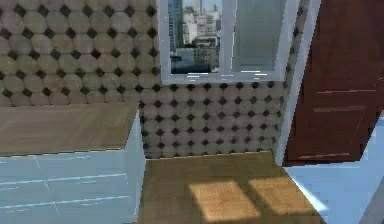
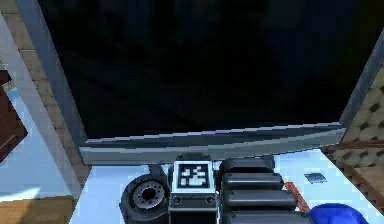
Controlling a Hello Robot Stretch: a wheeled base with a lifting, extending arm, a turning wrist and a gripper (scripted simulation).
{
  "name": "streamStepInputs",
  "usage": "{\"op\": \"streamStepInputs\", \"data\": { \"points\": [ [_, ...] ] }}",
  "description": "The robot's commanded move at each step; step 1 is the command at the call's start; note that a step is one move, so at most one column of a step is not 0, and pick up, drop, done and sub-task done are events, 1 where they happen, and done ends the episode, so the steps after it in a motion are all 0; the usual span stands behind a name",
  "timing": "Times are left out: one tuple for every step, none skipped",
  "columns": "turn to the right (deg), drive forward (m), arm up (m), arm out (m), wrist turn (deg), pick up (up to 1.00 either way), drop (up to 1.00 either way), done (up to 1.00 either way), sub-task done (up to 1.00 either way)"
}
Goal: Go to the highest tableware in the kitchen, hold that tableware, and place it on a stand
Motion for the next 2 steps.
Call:
{"op": "streamStepInputs", "data": {
  "points": [
    [-3.0, 0.00, 0.00, 0.00, 0.0, 0.00, 0.00, 0.00, 0.00],
    [0.0, 0.30, 0.00, 0.00, 0.0, 0.00, 0.00, 0.00, 0.00]
  ]
}}
